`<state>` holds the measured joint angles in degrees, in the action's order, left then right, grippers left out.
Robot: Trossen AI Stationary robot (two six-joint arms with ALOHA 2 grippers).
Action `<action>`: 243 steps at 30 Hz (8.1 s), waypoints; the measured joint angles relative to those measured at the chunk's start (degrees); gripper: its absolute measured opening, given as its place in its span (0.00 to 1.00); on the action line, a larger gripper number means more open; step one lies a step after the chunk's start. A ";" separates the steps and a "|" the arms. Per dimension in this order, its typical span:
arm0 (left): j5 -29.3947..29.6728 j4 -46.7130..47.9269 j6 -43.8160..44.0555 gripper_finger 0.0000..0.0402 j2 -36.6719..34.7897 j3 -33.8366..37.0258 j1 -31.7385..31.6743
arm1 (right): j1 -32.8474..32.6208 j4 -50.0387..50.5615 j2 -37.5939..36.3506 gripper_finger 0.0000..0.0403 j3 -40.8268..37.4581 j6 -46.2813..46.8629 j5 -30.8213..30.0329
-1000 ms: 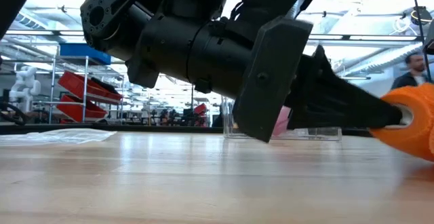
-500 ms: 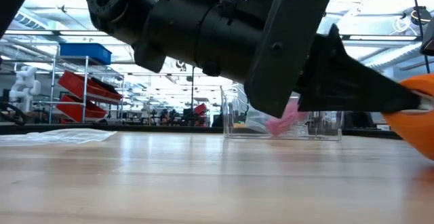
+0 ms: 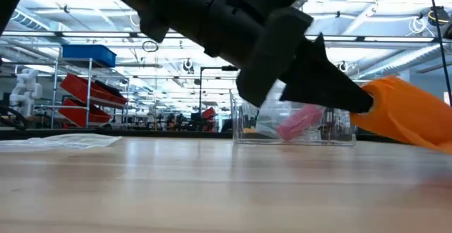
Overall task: Roll bandage
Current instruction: Roll the orange bandage
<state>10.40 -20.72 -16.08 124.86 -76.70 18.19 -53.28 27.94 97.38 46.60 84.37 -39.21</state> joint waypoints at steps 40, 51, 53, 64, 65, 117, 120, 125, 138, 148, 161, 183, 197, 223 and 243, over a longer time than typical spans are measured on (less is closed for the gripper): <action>-41.20 -17.60 -3.90 0.00 -28.32 29.74 -12.38 | -2.85 -17.86 -0.15 0.21 5.88 -42.11 -41.73; -44.98 -17.64 -5.51 0.00 -28.35 29.74 -12.58 | 2.02 -17.19 -0.28 0.23 14.34 -38.09 -34.28; -45.19 -17.52 -5.50 0.00 -28.35 29.74 -12.53 | 2.34 -16.47 -0.28 0.23 13.58 -35.80 -30.29; -57.26 -18.49 -8.38 0.00 -28.37 29.72 -12.28 | -3.61 -17.49 -5.41 0.23 12.40 -41.82 -20.71; -57.44 -18.90 -8.40 0.00 -28.37 29.72 -12.13 | -4.79 -17.68 -6.26 0.23 12.40 -43.22 -22.37; -41.43 -12.99 -12.19 0.00 -28.37 29.72 -10.31 | 9.66 -34.86 3.43 0.25 9.25 -58.74 -26.34; -41.14 -12.89 -11.21 0.00 -28.37 29.72 -10.31 | 10.23 -34.75 3.43 0.25 9.25 -58.87 -23.96; -40.97 -12.79 -11.18 0.00 -28.37 29.72 -10.28 | 10.54 -34.75 3.43 0.25 9.25 -59.55 -22.91; -40.92 -12.79 -11.16 0.00 -28.37 29.72 -10.28 | 10.63 -36.09 3.43 0.25 9.19 -57.57 -20.99; -40.28 -12.60 -11.16 0.00 -28.45 29.64 -9.99 | 9.78 -53.47 0.24 0.25 9.16 -74.60 -16.81; -39.30 -12.36 -11.01 0.00 -28.28 29.74 -10.02 | 8.53 -33.63 -12.49 0.25 9.27 -72.06 -21.09; -38.04 -11.22 -11.18 0.00 -28.32 29.74 -9.94 | 9.19 -52.14 -12.87 0.25 -13.32 -51.15 -23.22; -37.97 -8.40 -4.78 0.00 -28.35 29.74 -6.88 | 10.52 -66.45 -12.87 0.25 -13.55 -71.94 -13.23; -16.90 -7.64 6.35 0.00 -28.39 29.74 0.64 | 1.60 -73.60 -4.22 0.25 -10.11 -87.56 -17.97; -15.88 -8.53 6.26 0.00 -28.39 29.74 0.60 | 6.47 -69.16 -5.25 0.25 -10.11 -83.40 -8.88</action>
<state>-5.48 -29.25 -9.82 96.47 -46.96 18.79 -46.81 -41.22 92.14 36.49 0.97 -48.09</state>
